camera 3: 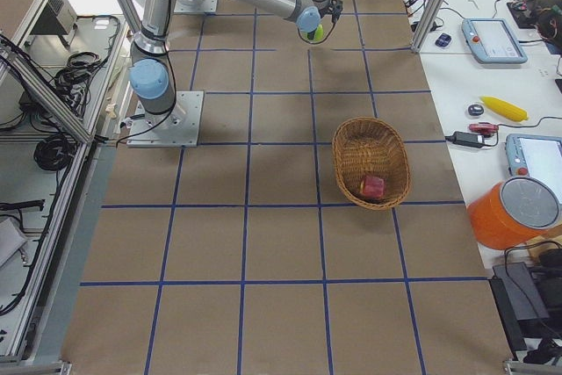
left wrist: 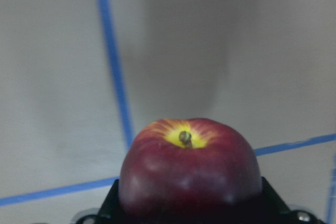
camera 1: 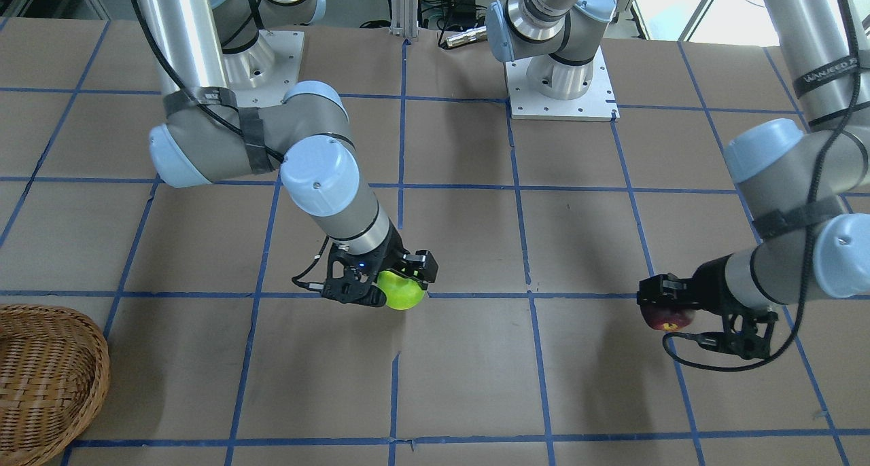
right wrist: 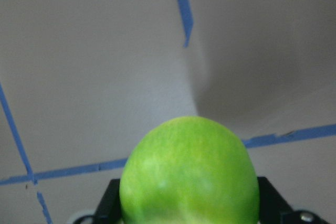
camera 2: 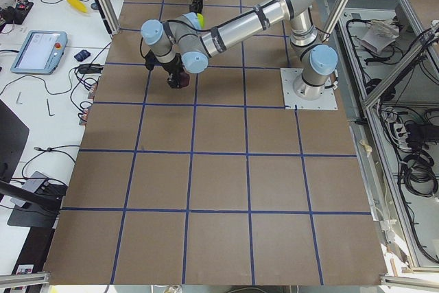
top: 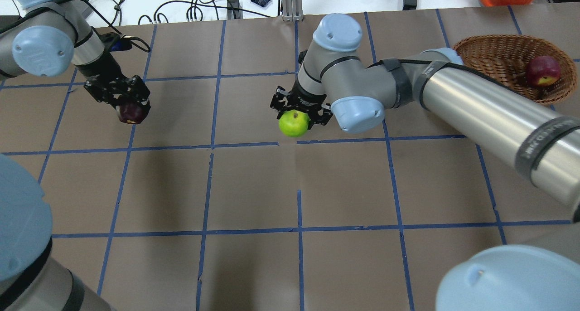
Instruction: Put all apples into basket
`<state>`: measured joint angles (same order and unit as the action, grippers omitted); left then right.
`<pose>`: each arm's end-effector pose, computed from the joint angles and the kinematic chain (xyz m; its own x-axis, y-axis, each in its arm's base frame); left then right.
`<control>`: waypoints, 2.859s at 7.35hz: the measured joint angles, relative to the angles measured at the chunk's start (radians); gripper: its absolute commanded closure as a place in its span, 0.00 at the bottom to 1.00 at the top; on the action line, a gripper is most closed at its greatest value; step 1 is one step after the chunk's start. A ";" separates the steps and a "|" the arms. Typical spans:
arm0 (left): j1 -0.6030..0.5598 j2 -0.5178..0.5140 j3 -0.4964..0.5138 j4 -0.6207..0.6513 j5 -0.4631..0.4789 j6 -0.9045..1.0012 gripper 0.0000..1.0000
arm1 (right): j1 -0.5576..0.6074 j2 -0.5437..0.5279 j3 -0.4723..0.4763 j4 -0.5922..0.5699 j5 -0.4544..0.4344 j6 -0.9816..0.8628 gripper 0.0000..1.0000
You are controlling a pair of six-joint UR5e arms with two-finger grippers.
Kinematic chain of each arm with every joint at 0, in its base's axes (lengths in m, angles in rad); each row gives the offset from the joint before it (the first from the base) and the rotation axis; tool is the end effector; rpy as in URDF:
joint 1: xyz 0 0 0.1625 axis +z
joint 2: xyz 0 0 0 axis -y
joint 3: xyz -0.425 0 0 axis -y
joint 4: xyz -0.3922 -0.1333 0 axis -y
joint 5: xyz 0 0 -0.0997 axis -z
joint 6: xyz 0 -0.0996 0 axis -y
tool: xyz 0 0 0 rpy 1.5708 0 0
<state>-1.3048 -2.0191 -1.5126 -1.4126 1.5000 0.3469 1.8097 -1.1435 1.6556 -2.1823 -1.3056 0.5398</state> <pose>0.0279 -0.6362 0.2767 -0.9880 0.0579 0.1429 0.0852 0.9775 0.1927 0.3032 -0.5712 0.2714 -0.9201 0.2793 -0.2747 0.2768 0.9597 0.0489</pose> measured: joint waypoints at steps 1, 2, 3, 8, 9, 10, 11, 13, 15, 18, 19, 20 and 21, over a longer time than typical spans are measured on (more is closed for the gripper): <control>-0.075 0.024 -0.036 0.014 -0.047 -0.149 0.68 | -0.084 -0.051 -0.005 0.059 -0.023 -0.046 1.00; -0.153 0.027 -0.062 0.057 -0.074 -0.282 0.68 | -0.179 -0.082 -0.020 0.113 -0.041 -0.133 1.00; -0.235 0.018 -0.085 0.133 -0.088 -0.427 0.68 | -0.287 -0.094 -0.049 0.173 -0.073 -0.260 1.00; -0.566 -0.082 -0.142 0.356 -0.181 -0.849 0.00 | -0.620 0.055 -0.302 0.292 -0.213 -0.853 1.00; -0.578 -0.078 -0.157 0.357 -0.184 -0.852 0.00 | -0.661 0.117 -0.350 0.290 -0.231 -0.925 1.00; -0.575 -0.062 -0.160 0.342 -0.186 -0.847 0.00 | -0.694 0.168 -0.383 0.283 -0.245 -0.968 1.00; -0.563 -0.027 -0.154 0.292 -0.184 -0.831 0.00 | -0.716 0.209 -0.401 0.263 -0.253 -0.992 0.99; -0.523 0.094 -0.116 0.103 -0.170 -0.774 0.00 | -0.731 0.262 -0.406 0.229 -0.259 -0.999 0.01; -0.476 0.241 -0.056 -0.117 -0.155 -0.645 0.00 | -0.733 0.276 -0.403 0.232 -0.265 -0.981 0.00; -0.391 0.401 -0.026 -0.221 -0.078 -0.438 0.00 | -0.706 0.201 -0.428 0.387 -0.269 -0.927 0.00; -0.368 0.430 -0.032 -0.210 -0.046 -0.416 0.00 | -0.648 0.139 -0.433 0.472 -0.248 -0.875 0.00; -0.344 0.449 -0.037 -0.203 -0.013 -0.399 0.00 | -0.557 0.086 -0.431 0.539 -0.223 -0.819 0.00; -0.329 0.461 -0.040 -0.200 0.009 -0.387 0.00 | -0.441 0.055 -0.423 0.584 -0.191 -0.770 0.00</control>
<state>-1.6340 -1.5579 -1.5524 -1.6128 1.5093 -0.0399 1.3683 -1.0885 1.2324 -1.5985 -1.4971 -0.2303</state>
